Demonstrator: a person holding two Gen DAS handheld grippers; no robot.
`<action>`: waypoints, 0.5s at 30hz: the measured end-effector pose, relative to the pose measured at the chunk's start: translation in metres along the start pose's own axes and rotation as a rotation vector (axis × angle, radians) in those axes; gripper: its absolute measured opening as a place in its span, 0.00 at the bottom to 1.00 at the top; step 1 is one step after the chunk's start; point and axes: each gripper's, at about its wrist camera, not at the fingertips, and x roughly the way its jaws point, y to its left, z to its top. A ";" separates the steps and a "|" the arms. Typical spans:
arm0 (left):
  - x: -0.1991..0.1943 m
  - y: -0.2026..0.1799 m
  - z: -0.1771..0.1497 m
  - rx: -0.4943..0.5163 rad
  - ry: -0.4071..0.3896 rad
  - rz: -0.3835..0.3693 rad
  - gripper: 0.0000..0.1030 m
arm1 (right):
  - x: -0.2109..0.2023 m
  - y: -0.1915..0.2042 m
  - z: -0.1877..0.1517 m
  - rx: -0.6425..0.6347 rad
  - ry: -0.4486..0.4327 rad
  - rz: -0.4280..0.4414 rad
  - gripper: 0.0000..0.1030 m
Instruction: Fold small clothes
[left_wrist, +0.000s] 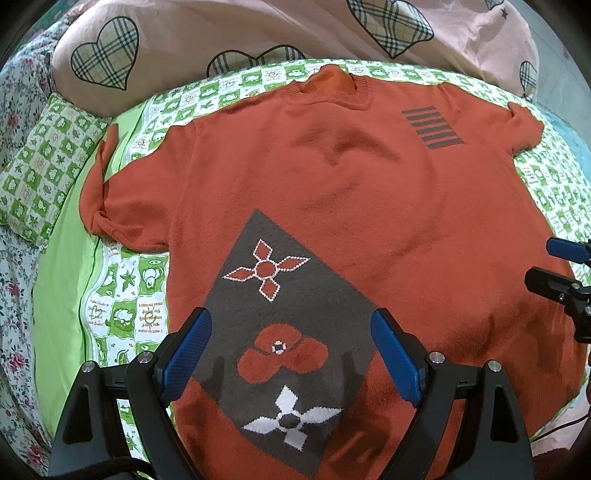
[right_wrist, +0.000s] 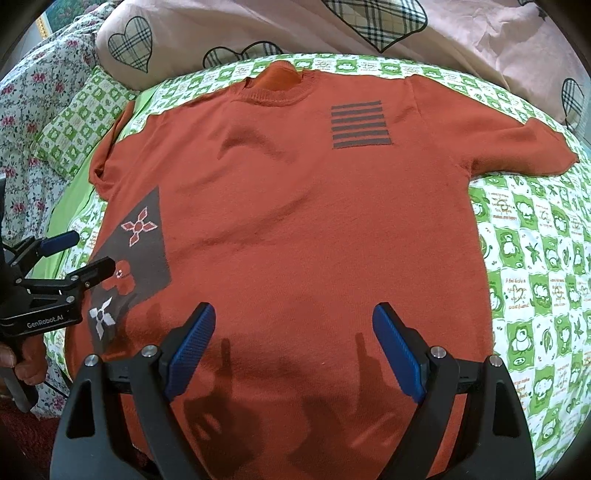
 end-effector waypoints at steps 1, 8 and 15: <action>0.001 0.001 0.000 -0.007 0.003 -0.007 0.86 | 0.000 -0.002 0.001 0.005 -0.005 -0.002 0.85; 0.007 0.008 0.011 -0.060 -0.009 -0.041 0.87 | 0.000 -0.020 0.010 0.024 -0.014 -0.006 0.85; 0.021 0.019 0.029 -0.104 0.029 -0.029 0.87 | -0.007 -0.078 0.035 0.120 -0.027 -0.026 0.85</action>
